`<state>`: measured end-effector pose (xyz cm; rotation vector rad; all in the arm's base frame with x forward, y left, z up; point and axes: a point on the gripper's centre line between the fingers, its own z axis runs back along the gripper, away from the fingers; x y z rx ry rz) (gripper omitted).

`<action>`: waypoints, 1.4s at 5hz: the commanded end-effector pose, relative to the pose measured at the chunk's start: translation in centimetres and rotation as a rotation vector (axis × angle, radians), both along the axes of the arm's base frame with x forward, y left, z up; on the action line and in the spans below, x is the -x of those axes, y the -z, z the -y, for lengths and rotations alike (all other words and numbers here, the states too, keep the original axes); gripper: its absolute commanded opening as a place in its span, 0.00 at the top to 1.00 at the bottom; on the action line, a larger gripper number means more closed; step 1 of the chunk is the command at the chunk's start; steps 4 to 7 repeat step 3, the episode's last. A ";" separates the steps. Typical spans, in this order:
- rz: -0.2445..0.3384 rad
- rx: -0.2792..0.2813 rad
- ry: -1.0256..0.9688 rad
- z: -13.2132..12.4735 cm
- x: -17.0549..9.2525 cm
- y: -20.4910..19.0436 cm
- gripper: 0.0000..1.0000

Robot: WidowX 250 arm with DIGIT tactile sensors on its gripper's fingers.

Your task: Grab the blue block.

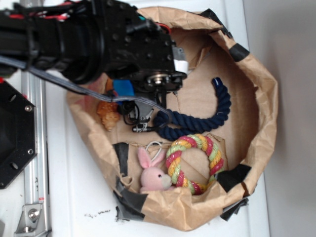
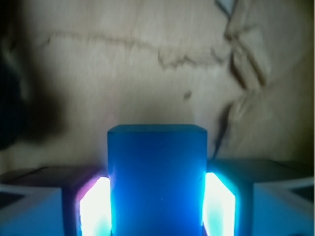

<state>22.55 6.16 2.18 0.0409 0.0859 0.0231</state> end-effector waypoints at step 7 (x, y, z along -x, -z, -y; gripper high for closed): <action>0.277 0.161 -0.060 3.1 -0.7 -15.6 1.00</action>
